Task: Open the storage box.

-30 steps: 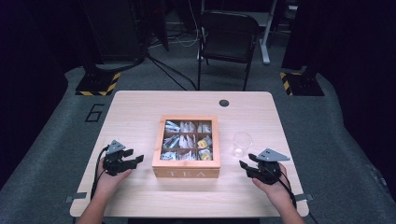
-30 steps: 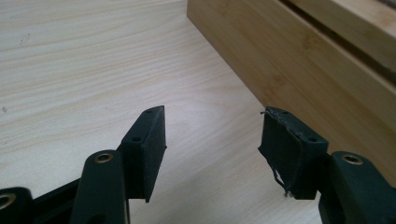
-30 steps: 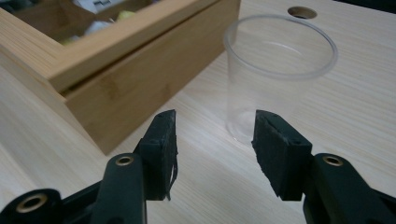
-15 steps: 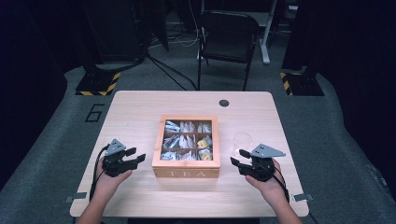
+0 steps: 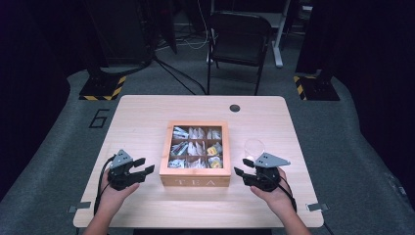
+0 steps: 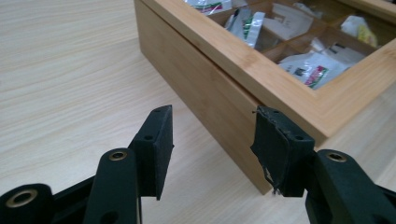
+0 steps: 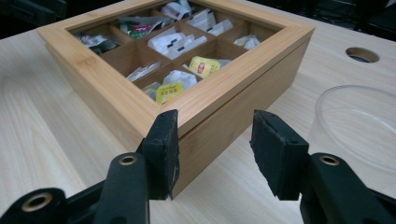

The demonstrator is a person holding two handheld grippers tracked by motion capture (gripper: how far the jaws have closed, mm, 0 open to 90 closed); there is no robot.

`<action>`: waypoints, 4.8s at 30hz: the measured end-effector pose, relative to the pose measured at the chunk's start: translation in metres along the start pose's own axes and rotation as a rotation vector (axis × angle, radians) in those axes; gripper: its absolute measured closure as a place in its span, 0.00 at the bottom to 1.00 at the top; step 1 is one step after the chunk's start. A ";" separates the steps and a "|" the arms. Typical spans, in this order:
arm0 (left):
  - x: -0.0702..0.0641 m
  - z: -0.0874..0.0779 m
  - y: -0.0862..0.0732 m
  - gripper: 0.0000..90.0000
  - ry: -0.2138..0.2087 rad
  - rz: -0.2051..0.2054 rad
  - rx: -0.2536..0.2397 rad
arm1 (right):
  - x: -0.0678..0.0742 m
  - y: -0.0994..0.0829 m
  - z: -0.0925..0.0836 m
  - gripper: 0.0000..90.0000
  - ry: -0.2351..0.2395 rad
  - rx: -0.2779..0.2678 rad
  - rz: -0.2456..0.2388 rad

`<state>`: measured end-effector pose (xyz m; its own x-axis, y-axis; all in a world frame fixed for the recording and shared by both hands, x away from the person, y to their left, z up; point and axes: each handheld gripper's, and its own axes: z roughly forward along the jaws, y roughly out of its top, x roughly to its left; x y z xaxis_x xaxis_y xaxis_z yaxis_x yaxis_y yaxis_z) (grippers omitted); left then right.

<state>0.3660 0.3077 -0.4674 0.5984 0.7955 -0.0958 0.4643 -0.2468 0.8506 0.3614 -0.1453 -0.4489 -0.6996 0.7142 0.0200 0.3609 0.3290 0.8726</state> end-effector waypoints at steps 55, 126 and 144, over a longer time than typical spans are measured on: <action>-0.026 -0.002 -0.009 0.54 -0.114 0.077 -0.006 | 0.017 -0.008 0.027 0.65 0.114 0.092 -0.032; -0.033 -0.001 0.052 0.54 -0.065 0.092 -0.057 | 0.002 0.043 0.010 0.54 0.081 -0.019 -0.036; -0.024 -0.007 0.085 0.55 -0.068 0.138 -0.093 | -0.005 0.081 0.004 0.54 0.080 -0.028 -0.099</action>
<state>0.3864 0.2715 -0.3893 0.6961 0.7179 -0.0068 0.3142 -0.2962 0.9020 0.3963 -0.1199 -0.3805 -0.7783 0.6272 -0.0295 0.2707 0.3776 0.8855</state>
